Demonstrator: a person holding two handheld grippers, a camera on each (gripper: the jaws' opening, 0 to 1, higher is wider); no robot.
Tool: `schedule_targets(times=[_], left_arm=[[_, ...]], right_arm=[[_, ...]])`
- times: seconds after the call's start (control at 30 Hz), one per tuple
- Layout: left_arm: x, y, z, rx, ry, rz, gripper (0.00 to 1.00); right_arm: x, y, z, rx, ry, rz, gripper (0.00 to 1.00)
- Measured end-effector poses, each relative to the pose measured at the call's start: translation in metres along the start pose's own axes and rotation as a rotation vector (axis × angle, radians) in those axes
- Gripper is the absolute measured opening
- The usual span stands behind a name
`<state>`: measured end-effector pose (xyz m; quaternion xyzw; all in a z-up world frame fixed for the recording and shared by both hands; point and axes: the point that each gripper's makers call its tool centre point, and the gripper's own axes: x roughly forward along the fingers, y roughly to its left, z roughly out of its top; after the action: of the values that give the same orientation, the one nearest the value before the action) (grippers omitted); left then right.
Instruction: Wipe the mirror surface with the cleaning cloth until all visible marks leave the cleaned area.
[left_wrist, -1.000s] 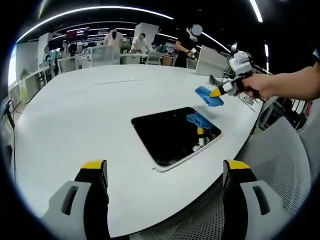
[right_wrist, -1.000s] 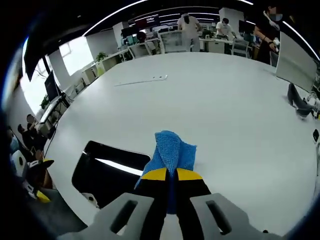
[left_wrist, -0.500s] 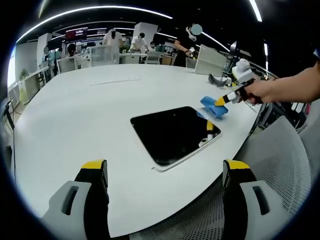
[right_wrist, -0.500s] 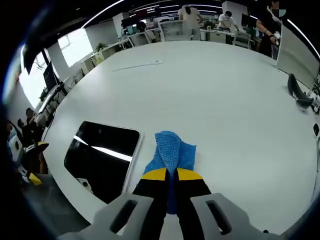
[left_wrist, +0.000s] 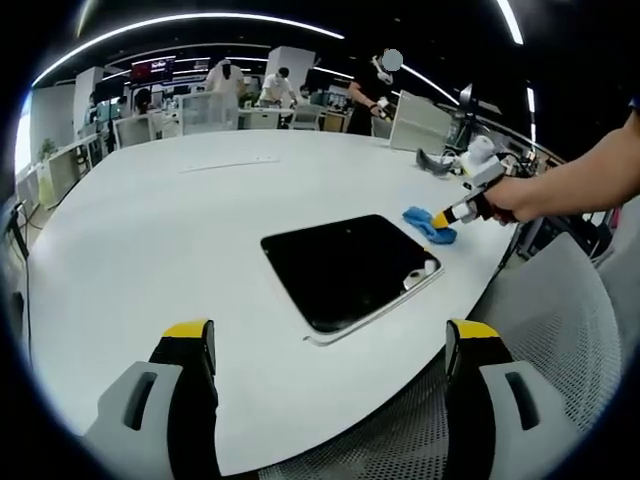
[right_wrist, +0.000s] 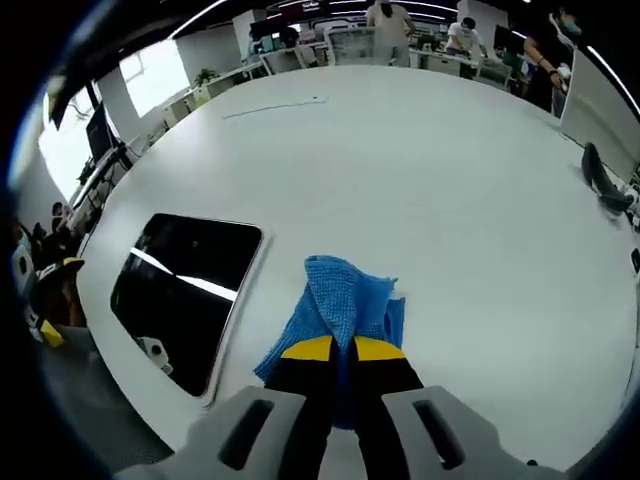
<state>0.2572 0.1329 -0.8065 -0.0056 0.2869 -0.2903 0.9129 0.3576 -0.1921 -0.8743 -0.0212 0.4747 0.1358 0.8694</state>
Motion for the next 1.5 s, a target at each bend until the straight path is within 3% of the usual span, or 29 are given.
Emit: schedule_targets(times=[0.2, 0.33, 0.47, 0.6, 0.7, 0.83, 0.97, 1.1, 1.33, 1.5], left_arm=[[0.000, 0.002, 0.000, -0.007, -0.002, 0.008, 0.95], [0.000, 0.004, 0.002, -0.015, -0.011, 0.015, 0.95], [-0.001, 0.007, 0.003, -0.028, -0.022, 0.031, 0.96], [0.000, 0.007, 0.005, -0.026, -0.032, 0.032, 0.96], [-0.001, 0.008, 0.007, -0.024, -0.044, 0.032, 0.97], [-0.002, 0.008, 0.008, -0.030, -0.051, 0.036, 0.99], [-0.004, 0.009, 0.008, -0.026, -0.053, 0.042, 0.99], [-0.005, 0.012, 0.008, -0.030, -0.054, 0.057, 0.99], [-0.007, 0.014, 0.007, -0.042, -0.046, 0.069, 0.99], [-0.011, 0.018, 0.013, -0.073, -0.052, 0.092, 0.99]], right_arm=[[0.000, 0.002, -0.001, -0.029, -0.011, 0.019, 0.04], [-0.006, 0.006, 0.001, -0.007, -0.028, 0.065, 0.13], [-0.022, 0.010, 0.018, -0.031, -0.111, 0.103, 0.23], [-0.044, 0.011, 0.035, -0.060, -0.220, 0.147, 0.42], [-0.063, 0.005, 0.035, -0.057, -0.283, 0.153, 0.50], [-0.084, -0.005, 0.021, -0.030, -0.323, 0.160, 0.63], [-0.097, -0.011, 0.007, -0.065, -0.358, 0.153, 0.80], [-0.102, -0.012, -0.006, -0.068, -0.375, 0.164, 0.96], [-0.107, -0.016, -0.020, -0.085, -0.371, 0.171, 0.98], [-0.103, -0.018, -0.026, -0.076, -0.330, 0.170, 0.98]])
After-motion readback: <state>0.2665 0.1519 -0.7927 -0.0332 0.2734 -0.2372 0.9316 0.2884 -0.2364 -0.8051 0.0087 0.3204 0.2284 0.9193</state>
